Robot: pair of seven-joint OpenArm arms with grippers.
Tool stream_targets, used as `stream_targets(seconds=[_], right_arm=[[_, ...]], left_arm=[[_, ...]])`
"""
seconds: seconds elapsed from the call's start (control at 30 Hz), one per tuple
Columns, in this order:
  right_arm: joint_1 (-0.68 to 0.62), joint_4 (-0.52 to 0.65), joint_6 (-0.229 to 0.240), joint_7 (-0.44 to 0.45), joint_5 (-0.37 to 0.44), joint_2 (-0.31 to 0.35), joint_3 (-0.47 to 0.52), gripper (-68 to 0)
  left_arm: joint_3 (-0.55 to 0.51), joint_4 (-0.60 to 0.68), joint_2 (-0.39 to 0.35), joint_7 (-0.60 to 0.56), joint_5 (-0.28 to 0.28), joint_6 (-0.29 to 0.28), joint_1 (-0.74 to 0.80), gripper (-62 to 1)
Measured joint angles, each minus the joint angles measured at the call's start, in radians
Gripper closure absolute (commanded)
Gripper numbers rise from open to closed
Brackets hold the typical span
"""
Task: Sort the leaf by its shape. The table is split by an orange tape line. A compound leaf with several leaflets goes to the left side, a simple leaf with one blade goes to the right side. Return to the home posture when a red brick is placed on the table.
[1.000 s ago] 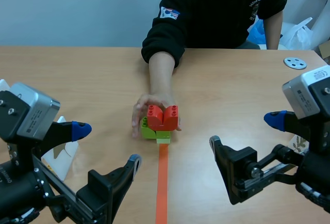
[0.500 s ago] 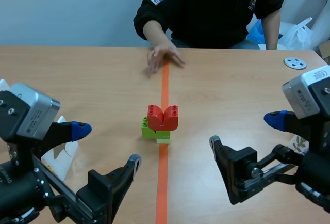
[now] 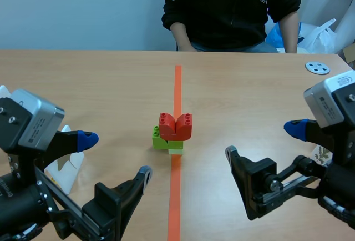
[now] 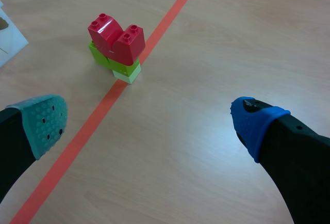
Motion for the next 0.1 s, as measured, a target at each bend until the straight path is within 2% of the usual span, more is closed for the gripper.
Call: stream_targets(seconds=[0.1], right_arm=[[0.0, 0.0, 0.0, 0.0, 0.0, 0.0, 0.0, -67.9]], left_arm=[[0.0, 0.0, 0.0, 0.0, 0.0, 0.0, 0.0, -62.3]])
